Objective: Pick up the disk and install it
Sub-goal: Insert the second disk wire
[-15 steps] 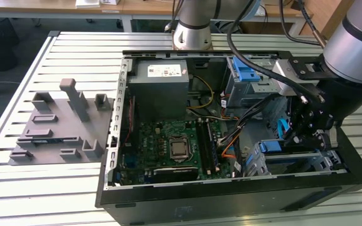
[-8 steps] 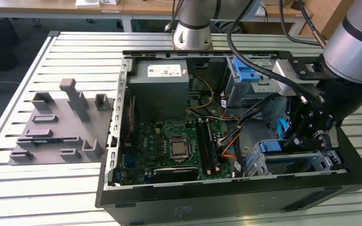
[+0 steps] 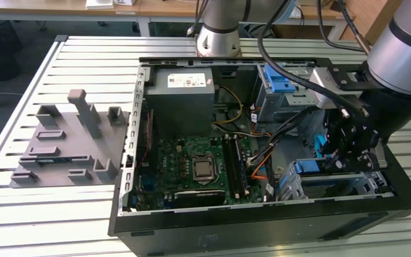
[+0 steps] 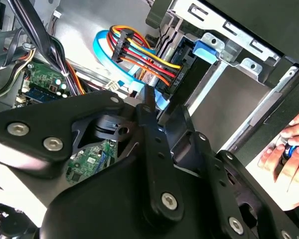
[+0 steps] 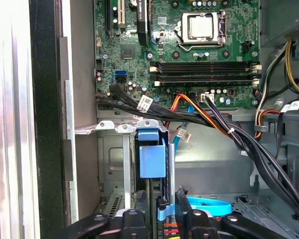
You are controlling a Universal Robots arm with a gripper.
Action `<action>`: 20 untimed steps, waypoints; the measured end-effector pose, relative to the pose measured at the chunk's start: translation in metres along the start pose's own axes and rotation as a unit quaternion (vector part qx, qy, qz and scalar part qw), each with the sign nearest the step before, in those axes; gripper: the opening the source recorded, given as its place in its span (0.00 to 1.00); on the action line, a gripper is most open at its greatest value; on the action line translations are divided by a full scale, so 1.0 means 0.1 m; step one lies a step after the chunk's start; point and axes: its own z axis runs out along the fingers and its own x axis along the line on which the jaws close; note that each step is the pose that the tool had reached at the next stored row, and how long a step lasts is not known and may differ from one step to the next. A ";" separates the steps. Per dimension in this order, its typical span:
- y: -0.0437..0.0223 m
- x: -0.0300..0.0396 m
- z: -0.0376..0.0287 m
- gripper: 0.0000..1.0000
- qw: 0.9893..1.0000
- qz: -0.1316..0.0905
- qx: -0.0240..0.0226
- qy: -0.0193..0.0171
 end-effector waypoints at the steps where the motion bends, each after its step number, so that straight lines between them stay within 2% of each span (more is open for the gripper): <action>1: 0.000 0.000 -0.002 0.36 1.000 0.000 0.000 0.000; 3: 0.000 0.000 -0.002 0.38 1.000 0.000 0.000 -0.001; 4: 0.000 0.000 -0.003 0.44 1.000 0.000 0.000 -0.001; 8: 0.000 0.001 -0.009 0.44 1.000 0.000 0.000 -0.001; 14: -0.002 0.000 -0.042 0.44 1.000 0.000 0.000 -0.003; 20: -0.002 0.000 -0.052 0.44 1.000 0.000 0.000 -0.005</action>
